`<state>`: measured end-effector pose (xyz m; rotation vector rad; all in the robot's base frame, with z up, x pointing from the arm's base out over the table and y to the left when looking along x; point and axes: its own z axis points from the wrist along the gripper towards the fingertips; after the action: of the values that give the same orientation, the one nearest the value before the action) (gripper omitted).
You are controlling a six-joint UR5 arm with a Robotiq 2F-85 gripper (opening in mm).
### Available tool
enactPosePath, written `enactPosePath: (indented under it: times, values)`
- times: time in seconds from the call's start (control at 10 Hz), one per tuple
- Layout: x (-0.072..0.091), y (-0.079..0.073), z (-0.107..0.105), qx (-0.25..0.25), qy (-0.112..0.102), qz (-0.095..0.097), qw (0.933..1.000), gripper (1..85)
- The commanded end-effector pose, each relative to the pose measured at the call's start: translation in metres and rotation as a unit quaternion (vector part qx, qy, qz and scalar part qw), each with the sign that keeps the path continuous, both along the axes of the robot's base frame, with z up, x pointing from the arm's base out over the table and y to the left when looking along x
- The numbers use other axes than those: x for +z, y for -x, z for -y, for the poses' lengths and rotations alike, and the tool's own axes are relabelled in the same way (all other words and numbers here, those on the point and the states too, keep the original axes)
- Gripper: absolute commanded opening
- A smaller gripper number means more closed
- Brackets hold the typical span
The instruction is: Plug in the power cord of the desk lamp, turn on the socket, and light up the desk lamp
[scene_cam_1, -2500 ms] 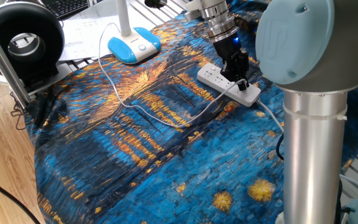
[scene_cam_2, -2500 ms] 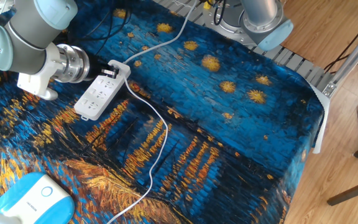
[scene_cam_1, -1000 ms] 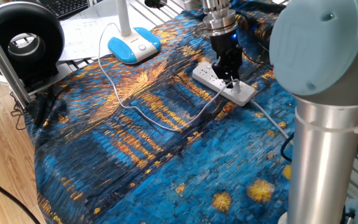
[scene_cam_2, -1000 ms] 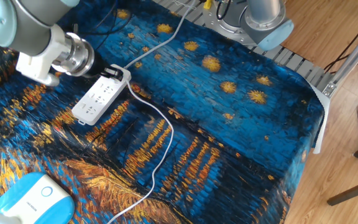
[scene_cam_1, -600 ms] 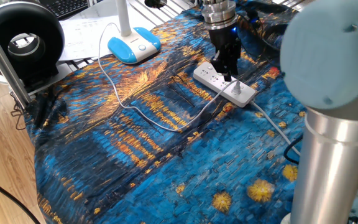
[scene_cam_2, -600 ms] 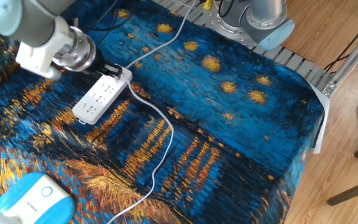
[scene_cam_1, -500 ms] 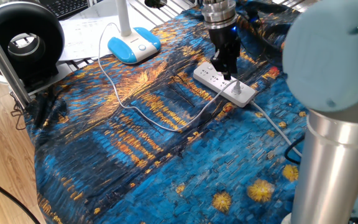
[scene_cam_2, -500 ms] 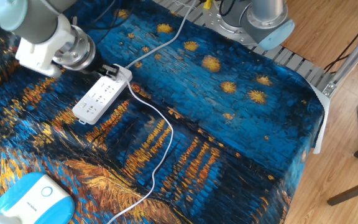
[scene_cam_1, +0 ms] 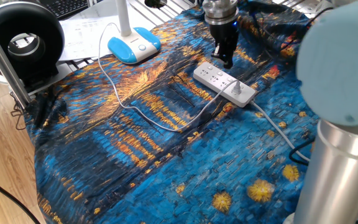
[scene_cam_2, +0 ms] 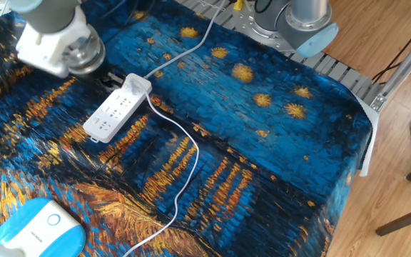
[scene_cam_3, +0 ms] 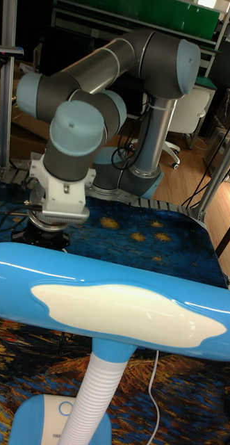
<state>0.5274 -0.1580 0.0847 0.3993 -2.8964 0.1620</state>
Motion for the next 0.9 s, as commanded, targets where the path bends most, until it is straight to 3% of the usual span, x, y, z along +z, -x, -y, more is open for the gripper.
enactPosePath:
  times: [0.0,0.2,0.3,0.4,0.5,0.6,0.8]
  values:
    - [0.0,-0.001,0.007,0.004,-0.017,0.056,0.9983,1.3]
    - [-0.003,-0.004,0.008,0.004,-0.029,0.09,0.9955,1.3]
    - [-0.004,-0.003,0.004,-0.001,-0.038,0.092,0.995,1.3]
    - [-0.009,0.002,0.009,0.003,-0.037,0.087,0.9956,1.3]
    - [-0.015,0.018,0.006,-0.005,-0.052,0.067,0.9964,1.3]
    - [-0.018,0.027,0.004,-0.013,-0.063,0.063,0.9959,1.3]
    - [-0.025,0.034,0.012,-0.018,-0.058,0.071,0.9956,1.3]
